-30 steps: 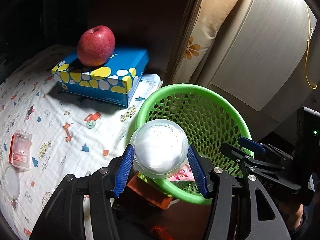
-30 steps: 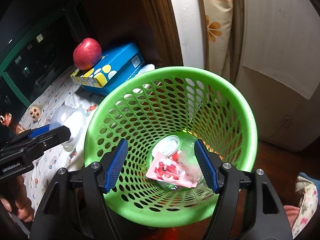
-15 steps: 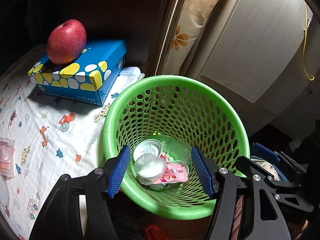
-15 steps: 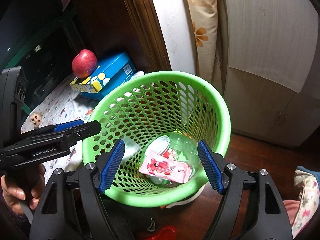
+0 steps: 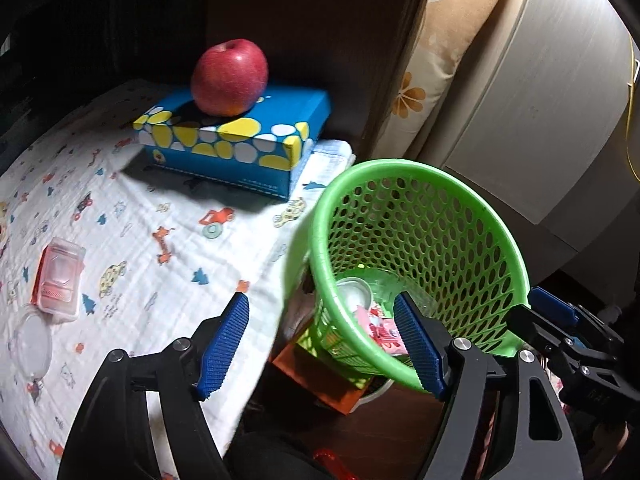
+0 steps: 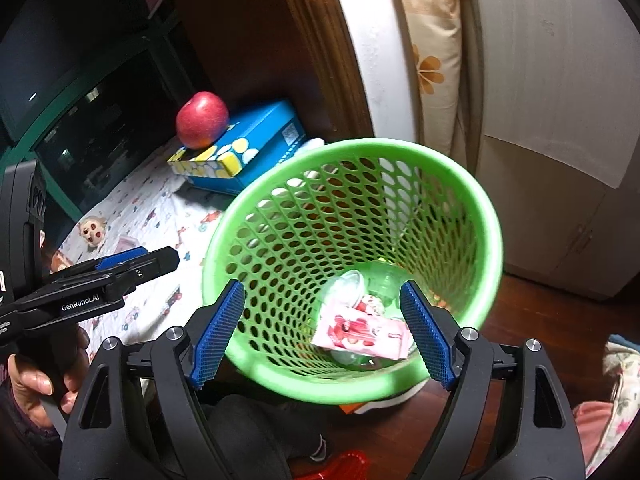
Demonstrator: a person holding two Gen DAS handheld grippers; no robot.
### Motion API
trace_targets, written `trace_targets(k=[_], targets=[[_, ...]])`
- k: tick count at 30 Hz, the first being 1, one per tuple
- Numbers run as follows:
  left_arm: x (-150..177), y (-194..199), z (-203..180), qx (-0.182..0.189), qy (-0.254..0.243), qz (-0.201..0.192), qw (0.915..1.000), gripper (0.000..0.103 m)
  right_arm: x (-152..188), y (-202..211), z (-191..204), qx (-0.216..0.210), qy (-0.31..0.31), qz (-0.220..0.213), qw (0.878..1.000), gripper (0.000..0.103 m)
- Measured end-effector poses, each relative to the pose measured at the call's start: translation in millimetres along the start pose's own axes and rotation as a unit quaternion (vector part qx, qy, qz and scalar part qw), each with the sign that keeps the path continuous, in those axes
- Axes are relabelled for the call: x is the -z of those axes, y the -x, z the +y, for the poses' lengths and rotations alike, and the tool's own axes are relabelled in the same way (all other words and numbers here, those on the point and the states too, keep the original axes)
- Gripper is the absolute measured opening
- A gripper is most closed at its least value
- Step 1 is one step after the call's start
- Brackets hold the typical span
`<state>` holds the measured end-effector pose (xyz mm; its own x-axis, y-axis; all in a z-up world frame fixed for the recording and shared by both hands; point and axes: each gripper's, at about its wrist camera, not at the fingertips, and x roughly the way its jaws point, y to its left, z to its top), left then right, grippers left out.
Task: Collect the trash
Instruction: 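Move both open tools back over the remaining items on the bed, then grasp the clear rectangular box with the right tool while the left tool grasps the clear round lid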
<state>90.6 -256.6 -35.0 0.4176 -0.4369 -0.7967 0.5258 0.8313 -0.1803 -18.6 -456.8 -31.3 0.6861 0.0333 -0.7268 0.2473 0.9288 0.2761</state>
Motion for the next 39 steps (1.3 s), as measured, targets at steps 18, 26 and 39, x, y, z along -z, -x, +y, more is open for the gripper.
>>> trace_targets(k=[18, 26, 39], targets=[[44.2, 45.9, 183.3, -0.147, 0.136, -0.013, 0.9797, 0.089, -5.4, -40.0, 114.0, -0.070, 0.089, 0.031, 0.993, 0.082], [68.7, 45.1, 260.8, -0.194, 0.170, 0.007, 0.9662, 0.093, -1.8, -58.2, 168.0, -0.096, 0.129, 0.044, 0.986, 0.083], [78.8, 23.2, 302.9, -0.183, 0.164, 0.034, 0.9686, 0.094, 4.3, -93.0, 226.5, -0.118, 0.163, 0.074, 0.977, 0.084]])
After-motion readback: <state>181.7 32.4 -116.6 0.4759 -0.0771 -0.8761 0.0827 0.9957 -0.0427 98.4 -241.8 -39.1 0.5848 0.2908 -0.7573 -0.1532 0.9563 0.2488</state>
